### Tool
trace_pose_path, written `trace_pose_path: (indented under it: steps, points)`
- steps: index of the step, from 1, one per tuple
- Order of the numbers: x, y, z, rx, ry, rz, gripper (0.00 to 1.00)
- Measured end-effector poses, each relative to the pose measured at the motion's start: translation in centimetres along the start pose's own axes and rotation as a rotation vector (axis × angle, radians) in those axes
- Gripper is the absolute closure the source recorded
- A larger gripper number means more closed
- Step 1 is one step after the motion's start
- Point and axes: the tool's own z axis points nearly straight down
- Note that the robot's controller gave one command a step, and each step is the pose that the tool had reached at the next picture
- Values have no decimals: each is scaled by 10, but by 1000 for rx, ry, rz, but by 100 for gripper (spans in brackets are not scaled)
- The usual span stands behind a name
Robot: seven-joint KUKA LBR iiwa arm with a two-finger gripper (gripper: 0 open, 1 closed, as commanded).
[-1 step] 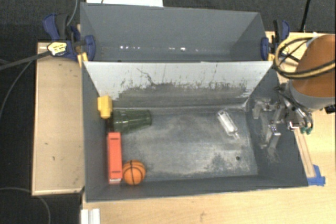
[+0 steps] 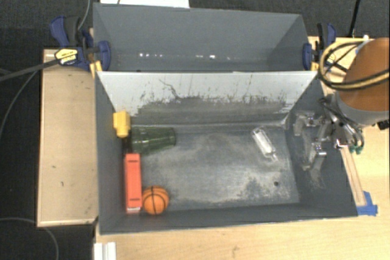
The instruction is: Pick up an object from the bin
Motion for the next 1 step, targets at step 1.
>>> trace_pose_path:
  steps: [1]
  points:
    - [-12, 27, 48, 0, 0, 109, 0]
